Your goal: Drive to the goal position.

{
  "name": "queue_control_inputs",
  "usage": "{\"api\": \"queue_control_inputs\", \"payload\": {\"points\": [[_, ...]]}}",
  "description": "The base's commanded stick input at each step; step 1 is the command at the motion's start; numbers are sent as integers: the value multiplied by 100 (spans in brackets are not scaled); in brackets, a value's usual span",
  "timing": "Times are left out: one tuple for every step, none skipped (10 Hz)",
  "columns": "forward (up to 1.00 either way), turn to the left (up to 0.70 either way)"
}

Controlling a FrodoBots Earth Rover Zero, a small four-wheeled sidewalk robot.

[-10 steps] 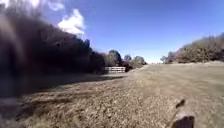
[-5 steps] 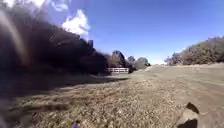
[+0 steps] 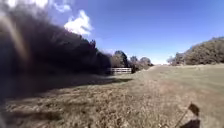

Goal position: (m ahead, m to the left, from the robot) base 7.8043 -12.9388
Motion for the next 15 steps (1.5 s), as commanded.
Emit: {"api": "queue_control_inputs", "payload": {"points": [[70, 0], [70, 0], [70, 0], [70, 0], [70, 0], [70, 0], [70, 0], [70, 0], [70, 0], [70, 0], [70, 0], [70, 0], [70, 0], [70, 0], [70, 0]]}}
